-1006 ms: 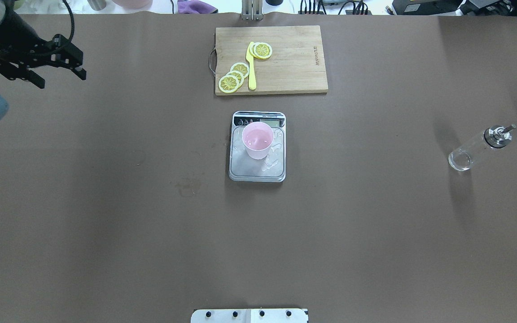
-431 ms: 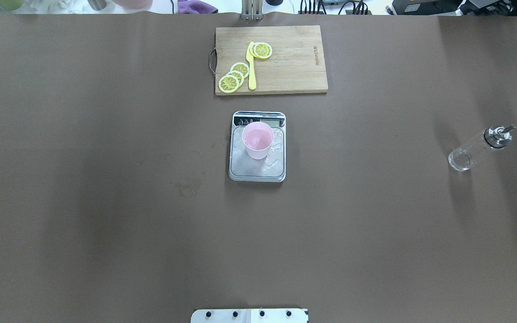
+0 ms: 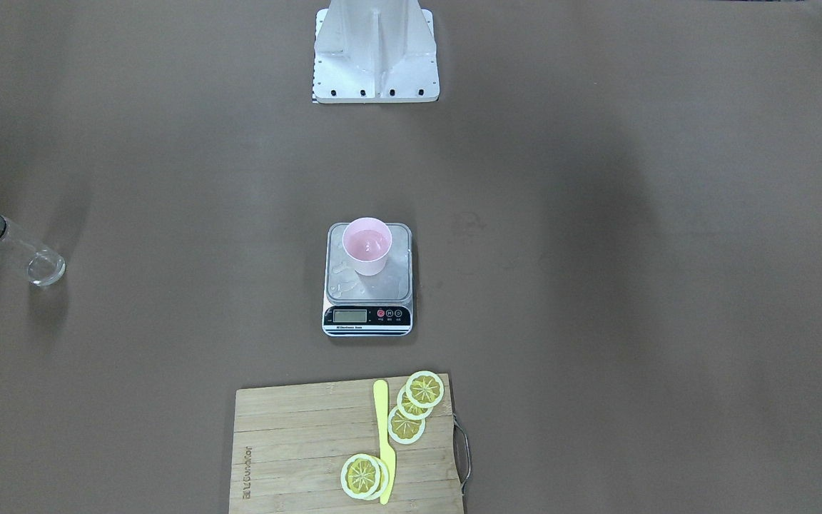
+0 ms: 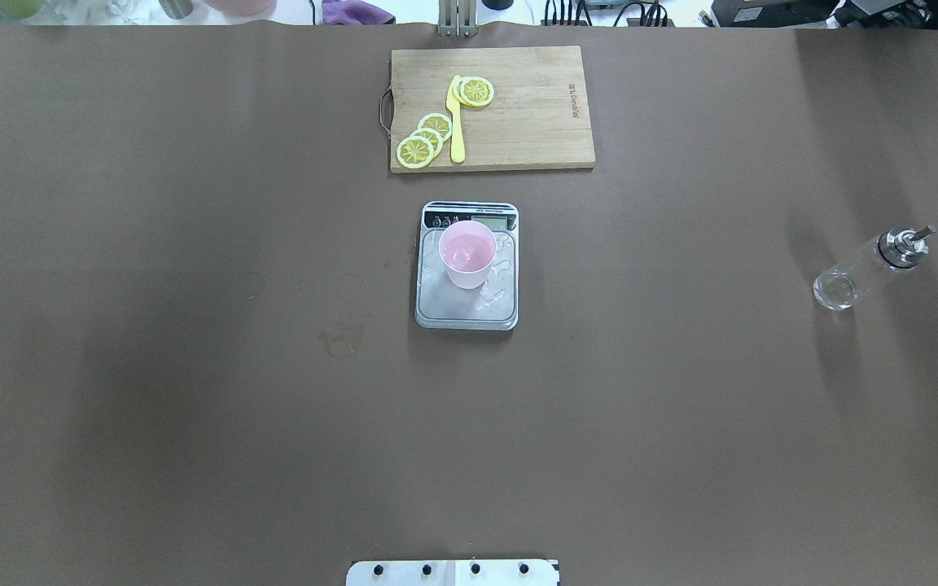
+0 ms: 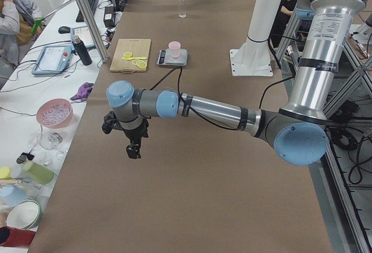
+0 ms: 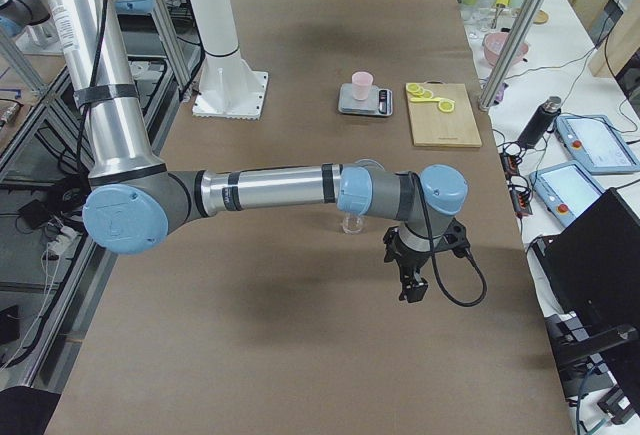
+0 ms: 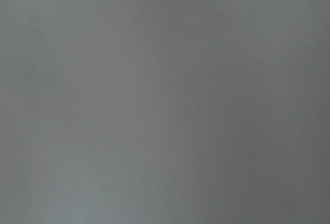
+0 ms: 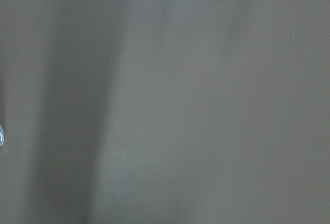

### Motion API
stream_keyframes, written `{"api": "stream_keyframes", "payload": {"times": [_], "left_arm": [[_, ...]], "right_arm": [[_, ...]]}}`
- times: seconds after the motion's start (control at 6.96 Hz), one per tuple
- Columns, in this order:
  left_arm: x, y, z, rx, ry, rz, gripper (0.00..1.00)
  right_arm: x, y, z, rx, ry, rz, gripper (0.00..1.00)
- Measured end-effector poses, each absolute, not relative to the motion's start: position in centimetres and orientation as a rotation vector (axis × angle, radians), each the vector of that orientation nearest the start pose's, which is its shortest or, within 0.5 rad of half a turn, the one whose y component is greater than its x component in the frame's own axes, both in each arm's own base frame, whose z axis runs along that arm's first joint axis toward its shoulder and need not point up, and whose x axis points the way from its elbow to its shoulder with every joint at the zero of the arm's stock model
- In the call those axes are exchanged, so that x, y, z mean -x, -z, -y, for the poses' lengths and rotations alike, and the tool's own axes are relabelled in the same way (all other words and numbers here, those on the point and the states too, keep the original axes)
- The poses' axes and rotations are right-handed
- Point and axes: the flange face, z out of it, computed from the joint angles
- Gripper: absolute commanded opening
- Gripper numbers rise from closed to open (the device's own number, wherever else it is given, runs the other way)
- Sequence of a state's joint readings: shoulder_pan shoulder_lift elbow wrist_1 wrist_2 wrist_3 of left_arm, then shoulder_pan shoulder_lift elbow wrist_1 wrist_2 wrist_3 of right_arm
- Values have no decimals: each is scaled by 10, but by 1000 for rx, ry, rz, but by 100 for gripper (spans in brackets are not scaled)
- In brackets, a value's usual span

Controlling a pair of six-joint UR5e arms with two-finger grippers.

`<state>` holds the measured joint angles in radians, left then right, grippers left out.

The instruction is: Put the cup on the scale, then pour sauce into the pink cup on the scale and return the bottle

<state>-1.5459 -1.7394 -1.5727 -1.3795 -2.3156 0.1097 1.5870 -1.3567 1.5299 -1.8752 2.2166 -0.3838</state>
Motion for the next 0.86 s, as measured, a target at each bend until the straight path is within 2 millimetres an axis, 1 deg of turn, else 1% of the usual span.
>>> {"api": "stream_keyframes", "payload": {"times": [0.14, 0.29, 0.43, 0.57, 0.86], "left_arm": [[64, -610, 544, 11, -92, -744, 98], [70, -623, 534, 31, -71, -746, 98], [72, -628, 530, 39, -62, -748, 98], [72, -626, 530, 38, -60, -751, 98], [71, -612, 532, 9, -72, -752, 98]], "right_arm": [[-83, -599, 554, 26, 311, 652, 100], [-82, -603, 543, 48, 307, 659, 100], [-80, -606, 530, 53, 305, 667, 100], [-80, -602, 519, 42, 310, 665, 100], [-80, -597, 504, 31, 308, 654, 100]]}}
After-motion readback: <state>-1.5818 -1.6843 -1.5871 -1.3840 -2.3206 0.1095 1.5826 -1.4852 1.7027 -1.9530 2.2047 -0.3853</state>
